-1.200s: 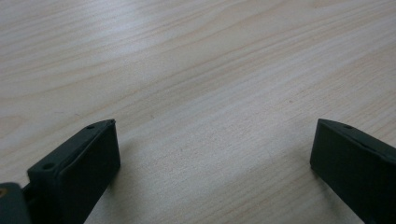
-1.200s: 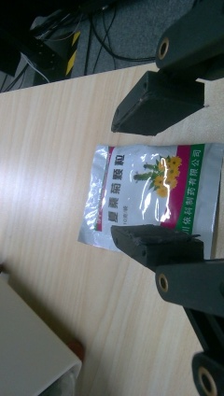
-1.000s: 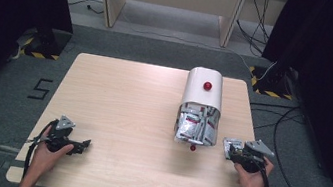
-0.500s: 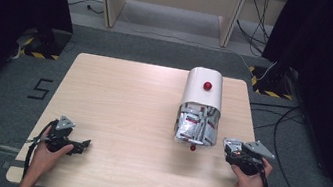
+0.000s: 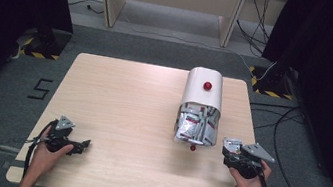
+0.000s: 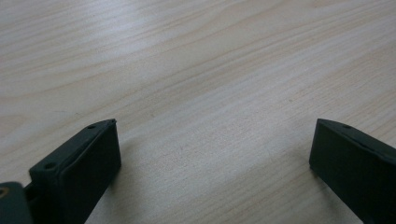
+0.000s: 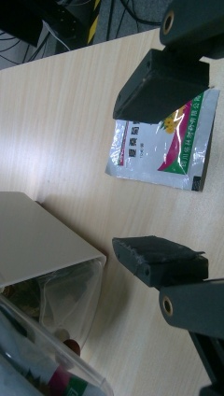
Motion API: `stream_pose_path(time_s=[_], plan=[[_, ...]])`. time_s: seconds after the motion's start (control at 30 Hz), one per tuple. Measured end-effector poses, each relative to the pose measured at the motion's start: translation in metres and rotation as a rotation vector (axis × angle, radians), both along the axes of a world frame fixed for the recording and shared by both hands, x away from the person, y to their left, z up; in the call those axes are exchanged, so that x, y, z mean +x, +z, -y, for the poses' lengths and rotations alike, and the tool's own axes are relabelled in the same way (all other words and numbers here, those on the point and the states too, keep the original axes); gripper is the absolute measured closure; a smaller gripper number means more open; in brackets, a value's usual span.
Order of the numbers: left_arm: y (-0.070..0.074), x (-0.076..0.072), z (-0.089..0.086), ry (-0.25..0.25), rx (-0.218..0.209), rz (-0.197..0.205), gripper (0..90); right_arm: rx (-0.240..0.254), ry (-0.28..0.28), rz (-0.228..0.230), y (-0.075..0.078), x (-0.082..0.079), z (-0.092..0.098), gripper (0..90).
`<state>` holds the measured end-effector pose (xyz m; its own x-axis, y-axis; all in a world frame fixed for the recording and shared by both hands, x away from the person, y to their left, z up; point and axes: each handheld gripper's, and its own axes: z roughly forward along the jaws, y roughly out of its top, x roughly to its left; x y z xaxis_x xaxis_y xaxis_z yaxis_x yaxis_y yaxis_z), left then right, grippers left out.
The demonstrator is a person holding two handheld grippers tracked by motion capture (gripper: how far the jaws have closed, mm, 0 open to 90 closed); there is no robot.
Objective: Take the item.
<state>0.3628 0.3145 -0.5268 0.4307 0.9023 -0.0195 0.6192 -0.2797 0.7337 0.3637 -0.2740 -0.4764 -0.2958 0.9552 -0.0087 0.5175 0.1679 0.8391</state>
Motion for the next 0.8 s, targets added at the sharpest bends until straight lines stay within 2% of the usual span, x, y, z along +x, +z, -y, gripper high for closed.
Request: stream_pose_path(time_s=[0.8], plan=[[0.000,0.000,0.000,0.000,0.000,0.000,1.4,-0.002,0.025,0.015,0.003,-0.018,-0.008,30.8]])
